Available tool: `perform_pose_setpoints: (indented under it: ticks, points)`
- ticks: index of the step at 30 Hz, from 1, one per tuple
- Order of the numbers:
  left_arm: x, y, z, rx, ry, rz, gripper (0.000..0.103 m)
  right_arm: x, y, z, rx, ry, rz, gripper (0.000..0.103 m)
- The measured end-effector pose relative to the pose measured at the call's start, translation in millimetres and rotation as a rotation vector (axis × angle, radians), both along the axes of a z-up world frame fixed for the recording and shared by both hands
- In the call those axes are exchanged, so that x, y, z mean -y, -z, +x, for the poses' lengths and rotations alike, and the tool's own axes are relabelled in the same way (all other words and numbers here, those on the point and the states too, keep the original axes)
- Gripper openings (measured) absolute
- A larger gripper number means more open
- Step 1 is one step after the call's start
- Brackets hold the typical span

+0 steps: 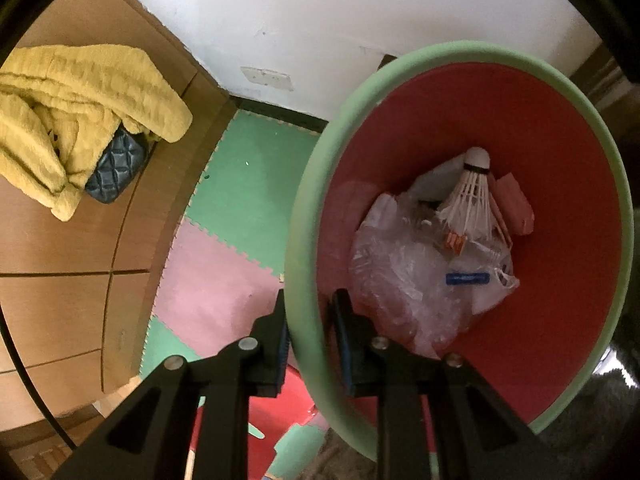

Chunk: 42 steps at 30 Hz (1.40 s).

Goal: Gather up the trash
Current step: 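Grasp the pink-and-white tape roll on the nightstand with the right tool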

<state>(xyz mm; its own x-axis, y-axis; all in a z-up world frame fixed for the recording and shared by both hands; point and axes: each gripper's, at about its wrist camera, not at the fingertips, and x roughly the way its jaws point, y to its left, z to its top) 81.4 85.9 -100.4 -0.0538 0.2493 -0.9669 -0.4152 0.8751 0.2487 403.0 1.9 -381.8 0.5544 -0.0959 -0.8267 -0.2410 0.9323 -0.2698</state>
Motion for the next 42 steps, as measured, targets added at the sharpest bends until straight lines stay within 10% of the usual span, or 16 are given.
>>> perform_pose_setpoints:
  ticks: [10, 19, 26, 42]
  points:
    - [-2, 0, 0, 0.003, 0.039, 0.001, 0.022, -18, -1, 14, 0.049, 0.031, -0.132, 0.078]
    - [4, -2, 1, 0.007, 0.076, 0.003, 0.022, 8, 9, 55, -0.18, 0.188, 0.161, 0.075]
    - [4, -2, 1, 0.006, 0.077, 0.007, 0.022, 31, 4, 70, -0.211, 0.269, 0.231, 0.015]
    - [-1, -4, -2, 0.032, 0.047, -0.002, 0.021, 69, -17, 32, -0.206, 0.019, 0.243, 0.009]
